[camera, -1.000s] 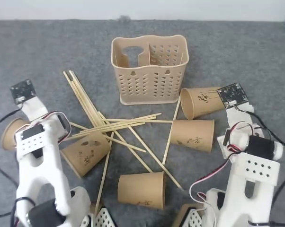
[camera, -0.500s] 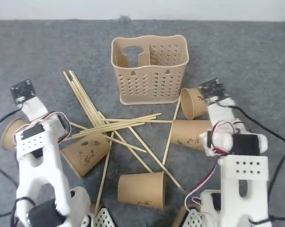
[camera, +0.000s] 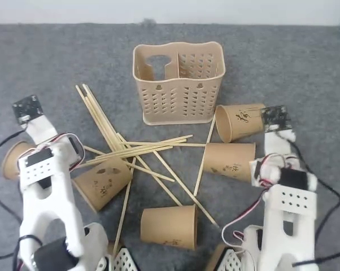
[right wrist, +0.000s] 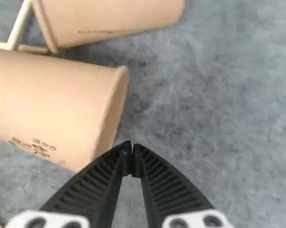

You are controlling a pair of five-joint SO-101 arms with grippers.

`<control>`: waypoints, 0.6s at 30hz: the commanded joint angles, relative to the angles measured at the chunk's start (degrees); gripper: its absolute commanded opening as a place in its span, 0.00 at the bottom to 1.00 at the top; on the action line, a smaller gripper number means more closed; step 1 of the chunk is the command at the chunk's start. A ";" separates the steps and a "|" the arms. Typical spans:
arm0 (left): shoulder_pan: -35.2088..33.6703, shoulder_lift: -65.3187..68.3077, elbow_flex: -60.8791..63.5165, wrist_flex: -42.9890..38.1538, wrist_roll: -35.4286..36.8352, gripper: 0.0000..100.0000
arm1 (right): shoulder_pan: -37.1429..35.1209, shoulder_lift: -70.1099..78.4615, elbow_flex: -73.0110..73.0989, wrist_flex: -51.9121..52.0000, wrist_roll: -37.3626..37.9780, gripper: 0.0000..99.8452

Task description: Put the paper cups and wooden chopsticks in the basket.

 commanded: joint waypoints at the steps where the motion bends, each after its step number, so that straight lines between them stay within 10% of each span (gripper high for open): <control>1: 0.00 0.09 -1.36 -1.23 0.09 0.03 | -3.56 0.57 0.62 -3.30 -0.62 0.01; 18: -1.14 0.09 -1.54 -1.23 0.09 0.03 | -23.60 0.57 -10.02 -3.74 -0.70 0.01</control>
